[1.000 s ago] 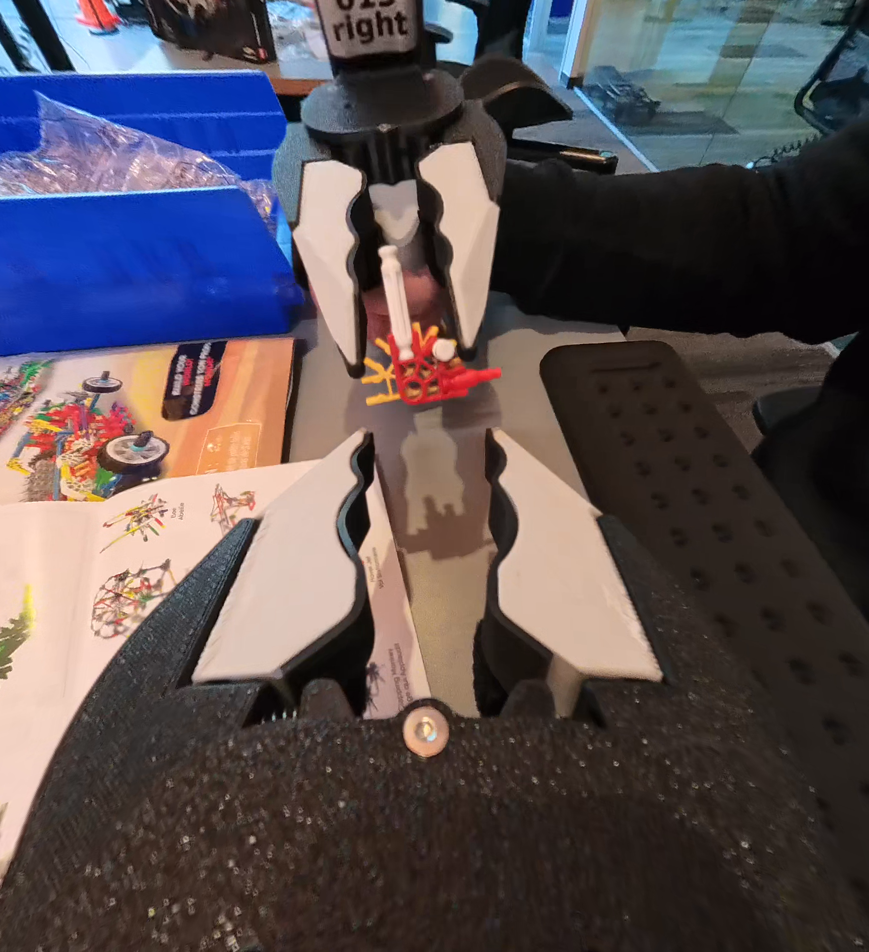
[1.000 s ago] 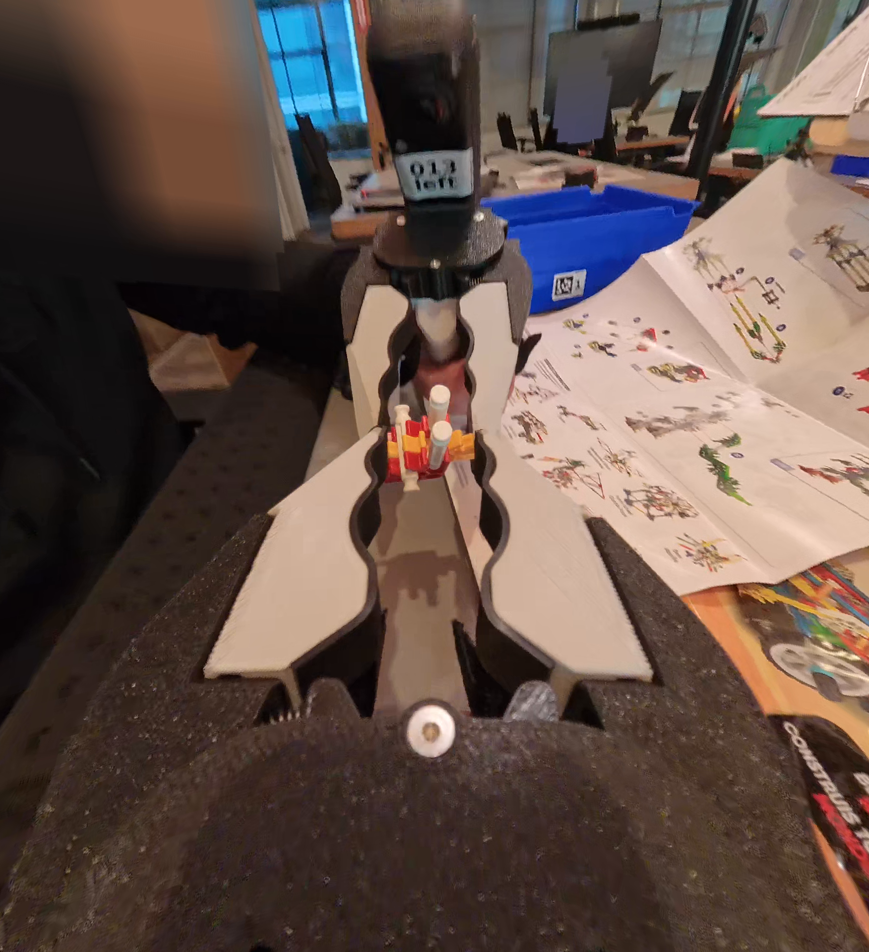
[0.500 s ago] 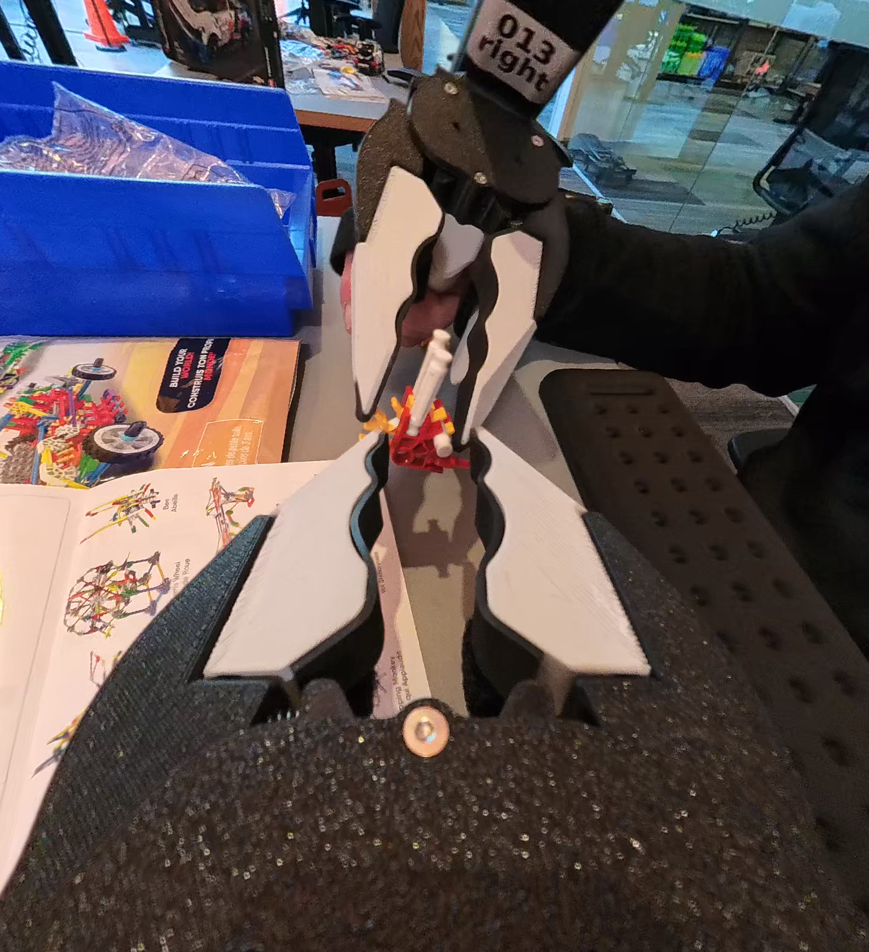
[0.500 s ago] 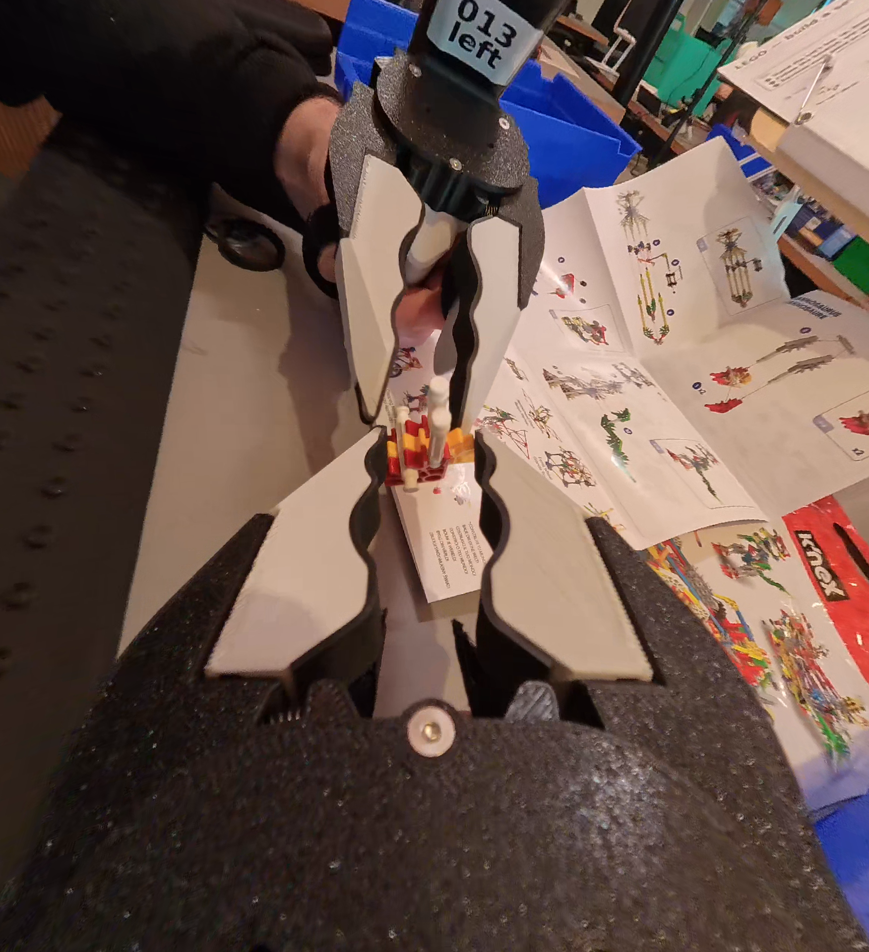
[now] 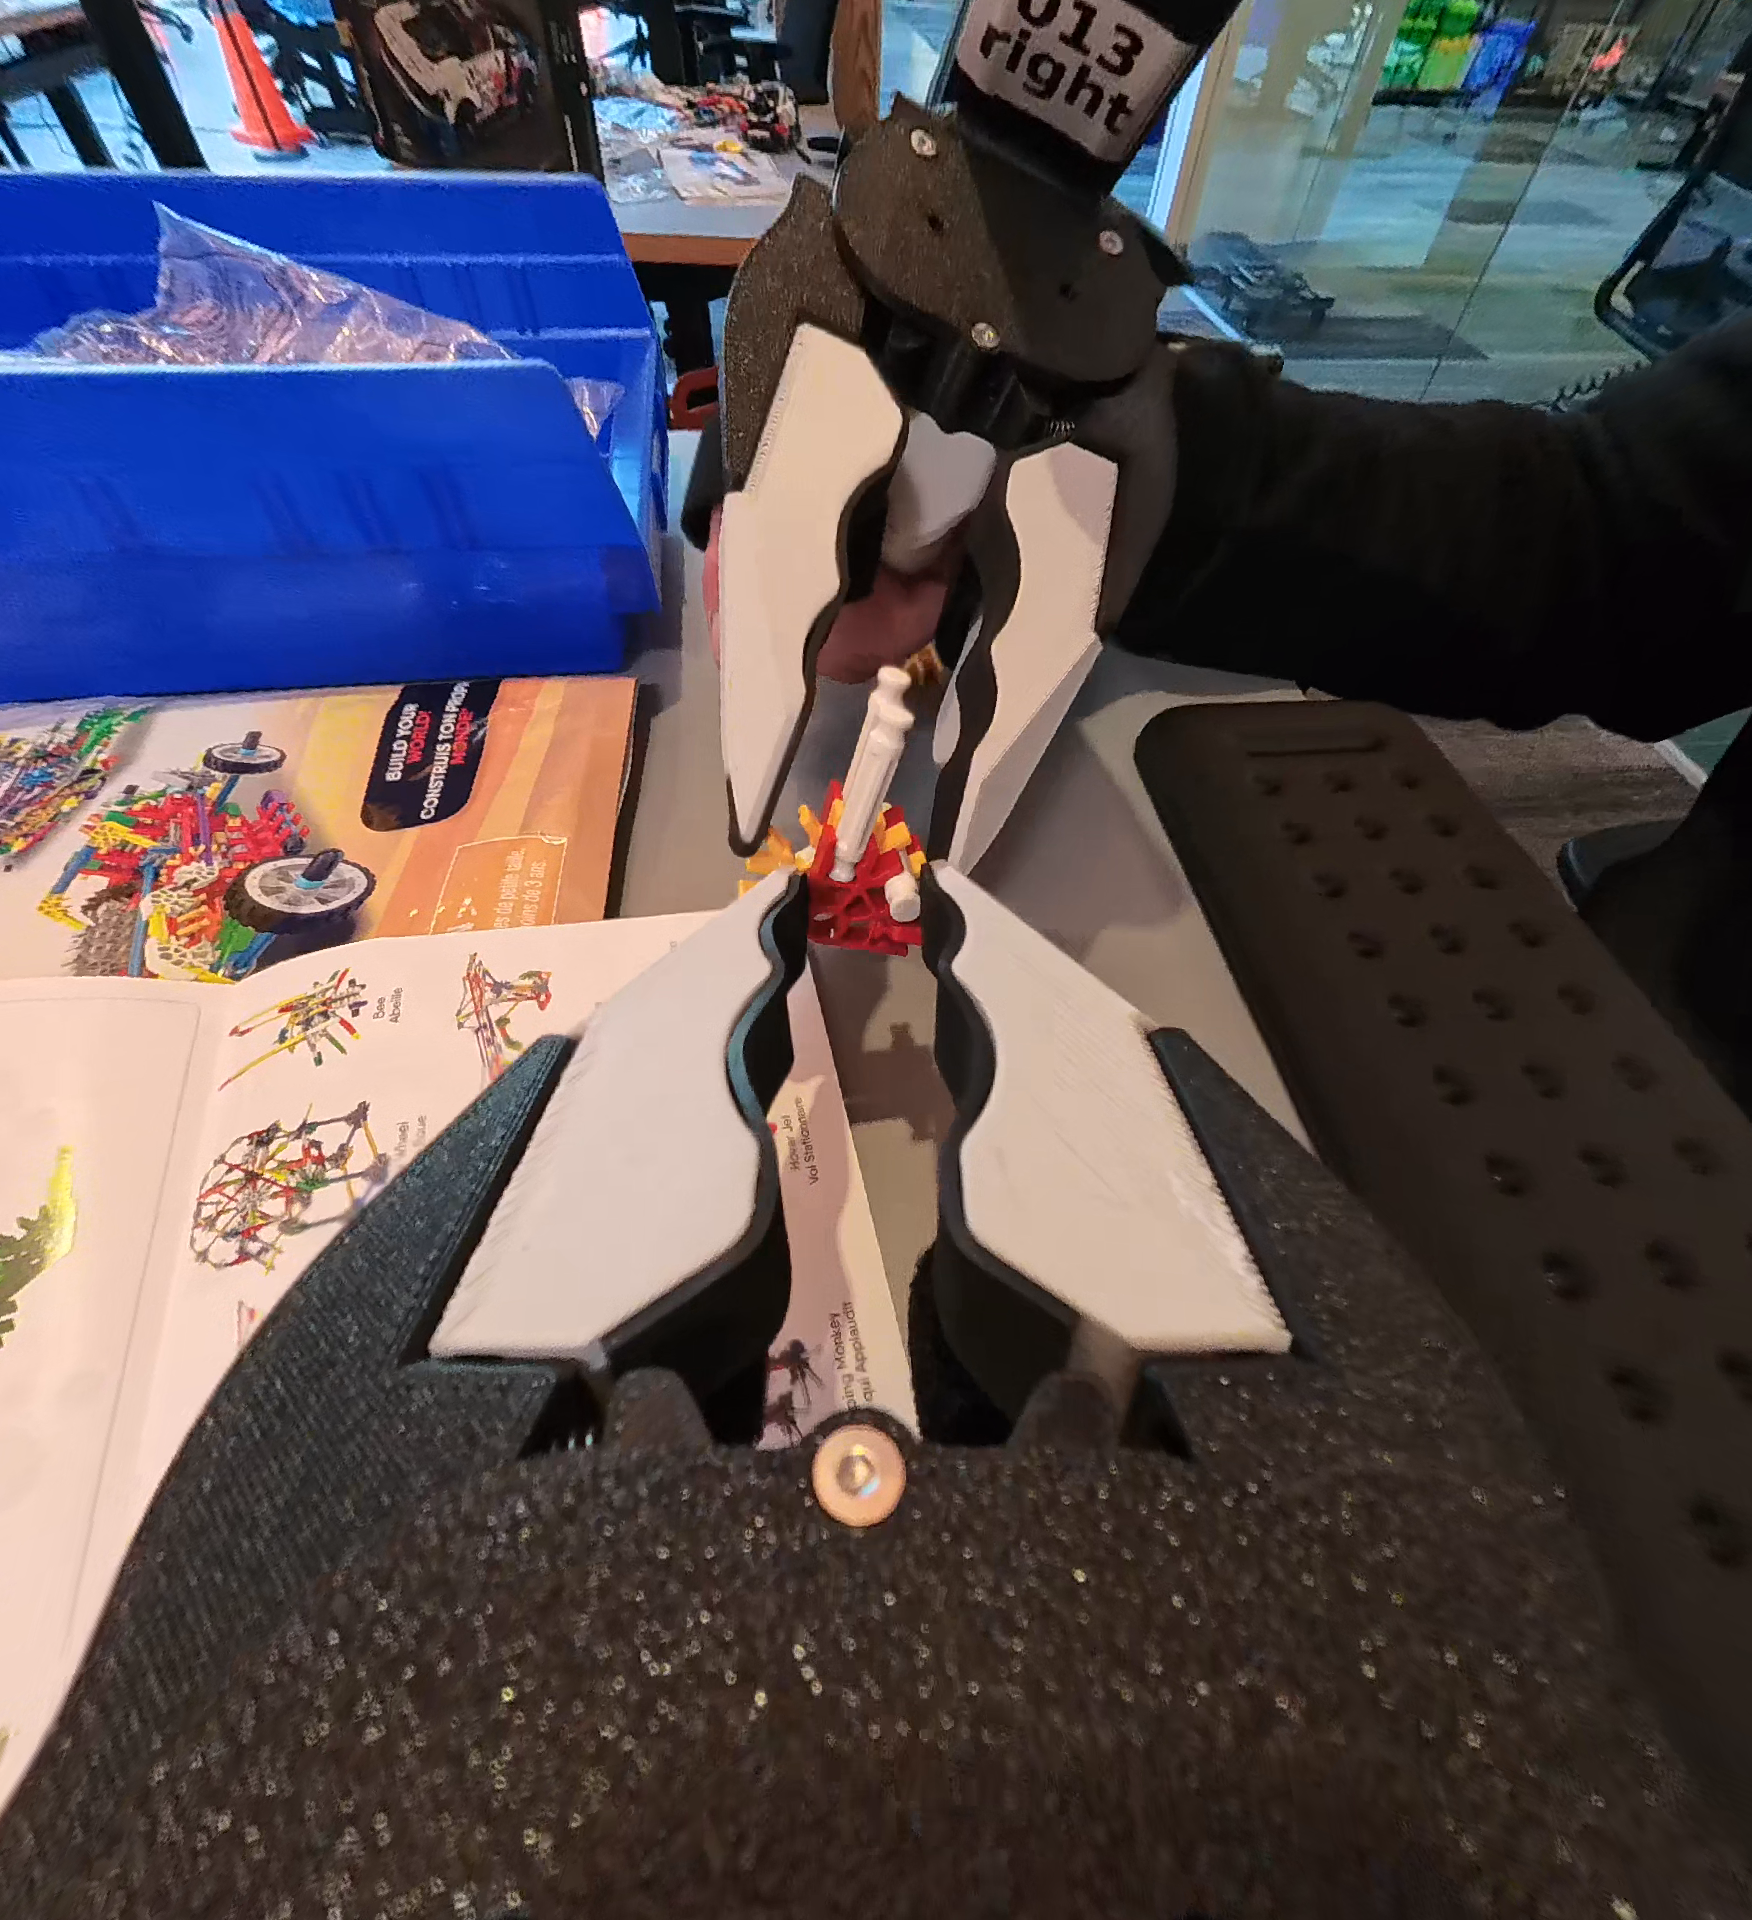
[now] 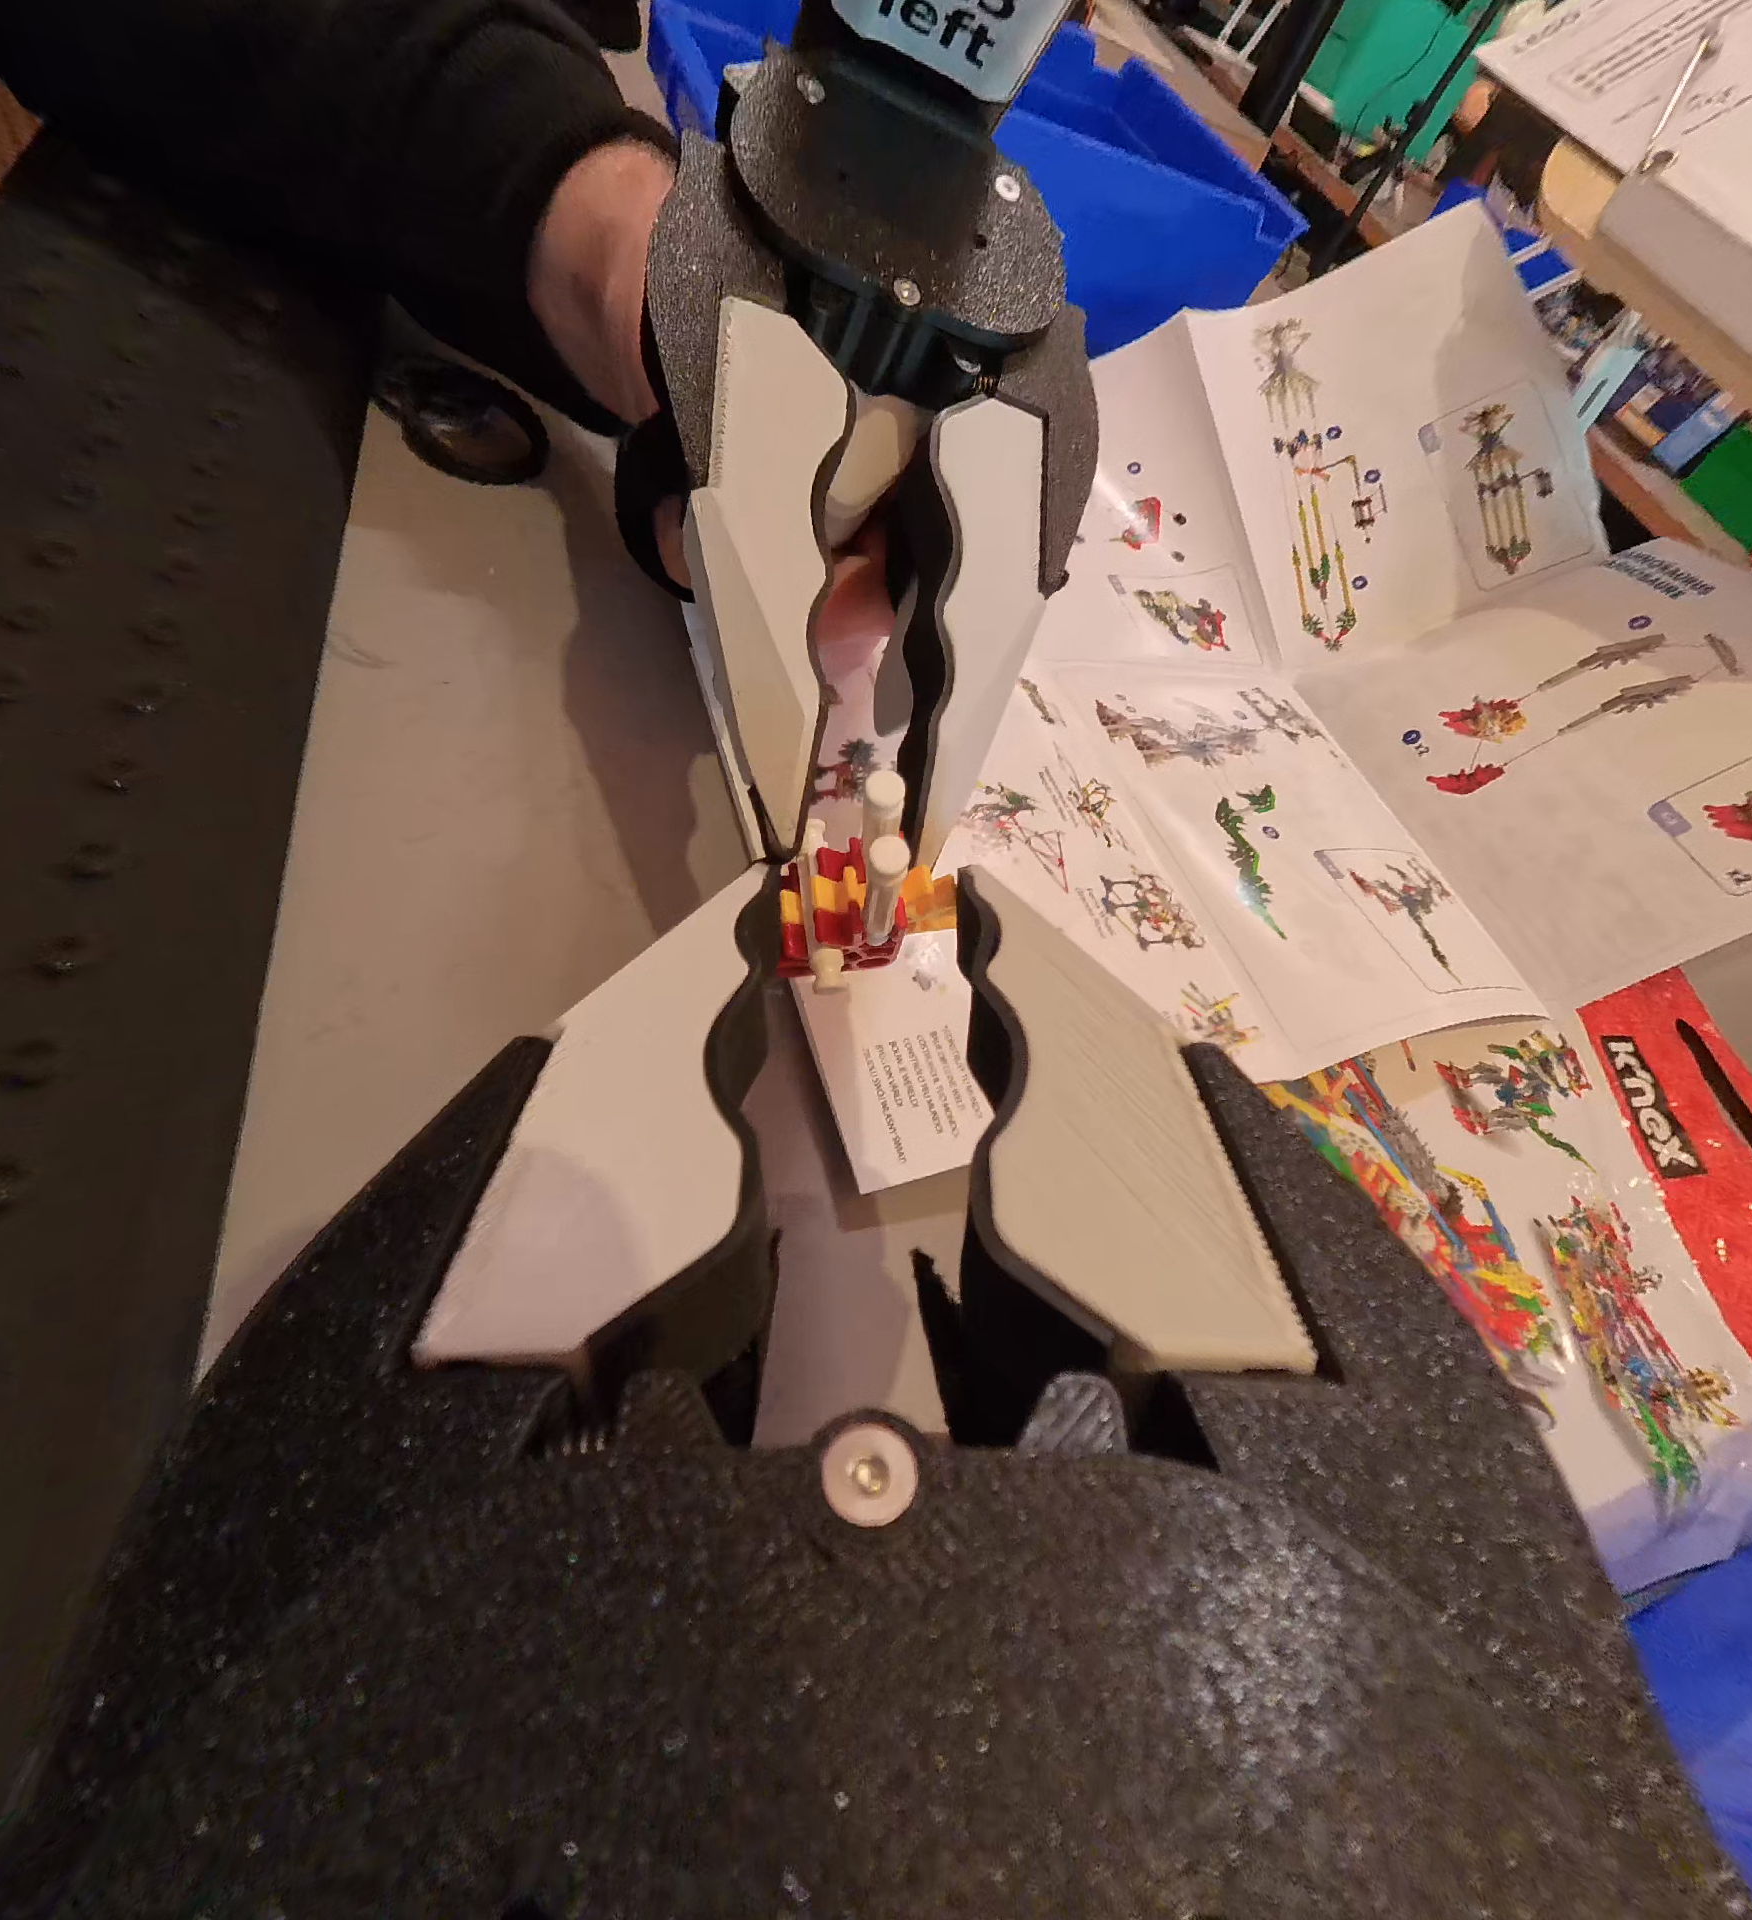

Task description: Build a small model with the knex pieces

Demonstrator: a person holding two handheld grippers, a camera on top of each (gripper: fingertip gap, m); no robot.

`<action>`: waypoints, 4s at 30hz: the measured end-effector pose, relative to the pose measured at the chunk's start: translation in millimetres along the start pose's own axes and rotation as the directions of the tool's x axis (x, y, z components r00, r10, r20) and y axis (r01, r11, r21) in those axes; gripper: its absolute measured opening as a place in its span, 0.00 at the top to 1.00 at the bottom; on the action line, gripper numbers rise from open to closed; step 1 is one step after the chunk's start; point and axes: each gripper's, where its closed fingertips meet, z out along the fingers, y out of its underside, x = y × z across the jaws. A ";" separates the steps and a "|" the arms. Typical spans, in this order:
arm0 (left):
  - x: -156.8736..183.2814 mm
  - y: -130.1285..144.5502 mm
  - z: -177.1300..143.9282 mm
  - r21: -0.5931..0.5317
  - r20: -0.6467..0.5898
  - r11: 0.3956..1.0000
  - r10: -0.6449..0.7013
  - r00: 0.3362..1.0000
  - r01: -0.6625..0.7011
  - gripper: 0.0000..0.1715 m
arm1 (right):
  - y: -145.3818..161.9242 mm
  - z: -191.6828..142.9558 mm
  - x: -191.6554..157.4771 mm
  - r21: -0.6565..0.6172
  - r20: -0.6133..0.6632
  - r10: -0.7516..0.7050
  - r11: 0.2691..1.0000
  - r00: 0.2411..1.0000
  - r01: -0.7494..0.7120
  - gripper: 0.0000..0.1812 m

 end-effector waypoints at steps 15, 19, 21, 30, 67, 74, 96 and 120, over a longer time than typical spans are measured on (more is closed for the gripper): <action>17.3 52.0 20.9 -0.311 -0.046 0.944 0.102 0.994 -0.111 0.91 | 45.3 9.1 -37.5 -0.242 0.202 0.142 0.966 0.969 -0.091 0.81; 17.4 52.3 21.1 -0.313 -0.049 0.943 0.105 0.993 -0.115 0.91 | 44.0 6.8 -37.7 -0.238 0.210 0.160 0.965 0.965 -0.109 0.81; 17.4 52.4 21.2 -0.315 -0.050 0.942 0.106 0.993 -0.116 0.91 | 44.1 7.1 -37.8 -0.241 0.212 0.170 0.963 0.962 -0.117 0.81; 17.7 52.8 23.3 -0.320 -0.062 0.939 0.114 0.992 -0.128 0.91 | 44.6 4.6 -37.9 -0.253 0.227 0.237 0.951 0.945 -0.178 0.82; 20.2 58.7 25.7 -0.408 -0.070 0.913 -0.037 0.997 0.005 0.92 | 48.5 6.0 -40.3 -0.278 0.226 0.240 0.945 0.944 -0.174 0.82; 22.2 59.2 25.5 -0.424 -0.069 0.905 0.002 0.998 -0.031 0.98 | 49.6 5.1 -37.5 -0.281 0.212 0.261 0.939 0.942 -0.197 0.82; 23.9 61.5 23.3 -0.435 -0.106 0.891 0.093 0.990 -0.130 0.99 | 50.4 -4.0 -44.1 -0.314 0.242 0.321 0.919 0.916 -0.239 0.82; 24.7 60.3 17.2 -0.442 -0.112 0.888 0.090 0.990 -0.131 0.97 | 47.6 4.7 -47.6 -0.294 0.274 0.317 0.927 0.908 -0.235 0.83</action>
